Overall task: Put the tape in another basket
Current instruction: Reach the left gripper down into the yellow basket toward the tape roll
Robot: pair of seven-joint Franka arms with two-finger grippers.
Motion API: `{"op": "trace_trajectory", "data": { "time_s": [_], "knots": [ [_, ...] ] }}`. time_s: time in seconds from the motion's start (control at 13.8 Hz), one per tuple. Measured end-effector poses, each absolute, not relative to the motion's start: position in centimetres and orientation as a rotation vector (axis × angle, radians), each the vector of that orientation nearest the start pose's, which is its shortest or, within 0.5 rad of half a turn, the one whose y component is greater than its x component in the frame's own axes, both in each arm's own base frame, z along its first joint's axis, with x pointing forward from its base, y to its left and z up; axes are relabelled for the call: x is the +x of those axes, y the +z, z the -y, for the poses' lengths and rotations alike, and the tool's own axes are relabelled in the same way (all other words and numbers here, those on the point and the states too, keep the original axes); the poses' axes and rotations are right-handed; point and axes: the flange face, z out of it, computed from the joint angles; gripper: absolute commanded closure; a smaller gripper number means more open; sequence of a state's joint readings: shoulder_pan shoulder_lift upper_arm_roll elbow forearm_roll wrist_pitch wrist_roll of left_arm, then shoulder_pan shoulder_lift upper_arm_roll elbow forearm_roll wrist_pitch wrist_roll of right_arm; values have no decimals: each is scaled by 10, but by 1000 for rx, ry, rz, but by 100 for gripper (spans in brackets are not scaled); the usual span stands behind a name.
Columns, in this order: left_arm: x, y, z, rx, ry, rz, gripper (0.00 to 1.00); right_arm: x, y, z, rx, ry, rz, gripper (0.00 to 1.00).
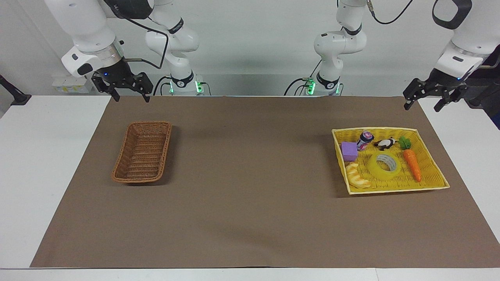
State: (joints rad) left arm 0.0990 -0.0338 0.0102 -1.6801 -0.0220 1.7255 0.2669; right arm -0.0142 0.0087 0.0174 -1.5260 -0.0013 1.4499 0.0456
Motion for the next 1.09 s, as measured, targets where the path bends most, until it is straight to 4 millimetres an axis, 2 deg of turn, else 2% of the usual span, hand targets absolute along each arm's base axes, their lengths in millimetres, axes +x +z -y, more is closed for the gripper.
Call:
{"op": "trace_trajectory", "data": {
  "time_s": [0.07, 0.15, 0.22, 0.29, 0.58, 0.87, 1.09],
  "knots": [
    [557, 586, -70, -3136, -132, -245, 0, 545, 630, -2, -3141, 134, -66, 0],
    [559, 568, -79, -3136, -131, -240, 11, 544, 630, -2, -3141, 136, -66, 0],
    [561, 553, -83, -3136, -131, -236, 28, 544, 629, -2, -3141, 137, -66, 0],
    [562, 540, -84, -3136, -130, -234, 32, 544, 628, -2, -3141, 138, -66, 0],
    [575, 484, -89, -3137, -125, -222, 31, 541, 626, -2, -3141, 148, -65, 0],
    [594, 425, -103, -3143, -114, -186, 30, 539, 624, -4, -3141, 155, -60, 0],
    [595, 392, -108, -3146, -120, -165, 30, 537, 624, -4, -3141, 154, -59, 0]
  ]
}}
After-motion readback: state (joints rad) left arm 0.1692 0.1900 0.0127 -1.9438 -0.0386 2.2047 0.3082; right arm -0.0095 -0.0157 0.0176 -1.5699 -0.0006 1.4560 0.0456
